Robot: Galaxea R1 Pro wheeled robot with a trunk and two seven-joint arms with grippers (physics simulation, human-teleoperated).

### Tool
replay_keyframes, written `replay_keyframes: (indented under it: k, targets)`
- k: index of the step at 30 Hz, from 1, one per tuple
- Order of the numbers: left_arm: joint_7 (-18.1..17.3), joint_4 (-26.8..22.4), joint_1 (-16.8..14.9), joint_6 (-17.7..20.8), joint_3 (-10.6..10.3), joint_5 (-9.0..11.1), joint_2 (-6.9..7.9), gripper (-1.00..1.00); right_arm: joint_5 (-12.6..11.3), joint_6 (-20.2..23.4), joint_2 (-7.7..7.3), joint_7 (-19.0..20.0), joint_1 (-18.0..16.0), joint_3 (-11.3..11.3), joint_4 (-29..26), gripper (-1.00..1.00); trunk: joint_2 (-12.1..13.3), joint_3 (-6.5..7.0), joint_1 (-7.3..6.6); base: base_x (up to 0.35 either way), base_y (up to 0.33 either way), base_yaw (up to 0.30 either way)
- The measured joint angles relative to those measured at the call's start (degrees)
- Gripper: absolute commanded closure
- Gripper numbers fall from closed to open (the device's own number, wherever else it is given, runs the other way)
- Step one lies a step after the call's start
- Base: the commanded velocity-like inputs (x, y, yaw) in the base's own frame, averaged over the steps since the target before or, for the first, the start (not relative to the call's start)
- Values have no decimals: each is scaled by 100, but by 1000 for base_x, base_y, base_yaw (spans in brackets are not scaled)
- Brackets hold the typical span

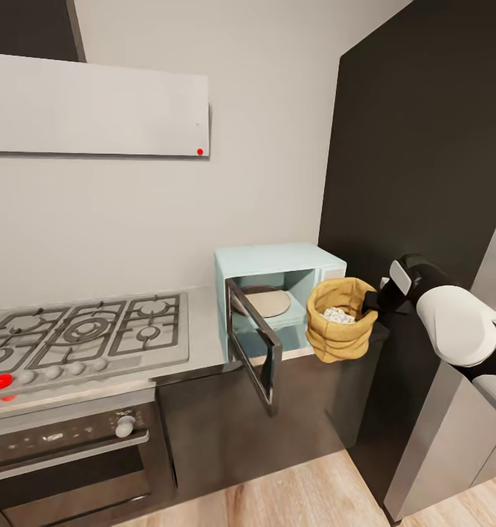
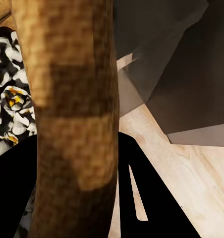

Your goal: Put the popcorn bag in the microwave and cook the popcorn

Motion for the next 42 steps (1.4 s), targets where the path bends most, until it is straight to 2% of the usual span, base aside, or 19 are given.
replay_keyframes:
  k: [9, 14, 25, 32, 40, 42]
  targets:
    - [-39, 0, 0, -1, -8, -3, 0, -100, -9, -1, 4, 0, 0, -2, 4, 100, 0, 0, -2, 150, 129, 0]
    - [-33, 0, 0, 0, -5, -2, 0, -100, 1, 0, 5, 0, 0, 7, 1, 100, 0, 0, 0, 14, 53, 0]
    - [-34, 0, 0, -1, -8, 0, 0, -100, -18, -2, 4, 0, 1, -6, 3, 100, 0, 0, 0, 0, 293, 0]
    - [-32, 0, 0, 0, -4, -2, 0, -100, -17, 0, 5, 0, 0, -10, 4, 100, 0, 0, 0, 3, 49, 0]
    - [-39, 0, 0, -1, -8, -2, 0, -100, -26, -1, 9, 1, 0, -9, 9, 100, -1, 0, -3, 238, 100, 0]
    - [-39, -3, 2, 0, -6, -1, 0, -100, 185, 0, 4, -1, 3, 92, 29, 100, -4, -1, -3, 198, 117, 0]
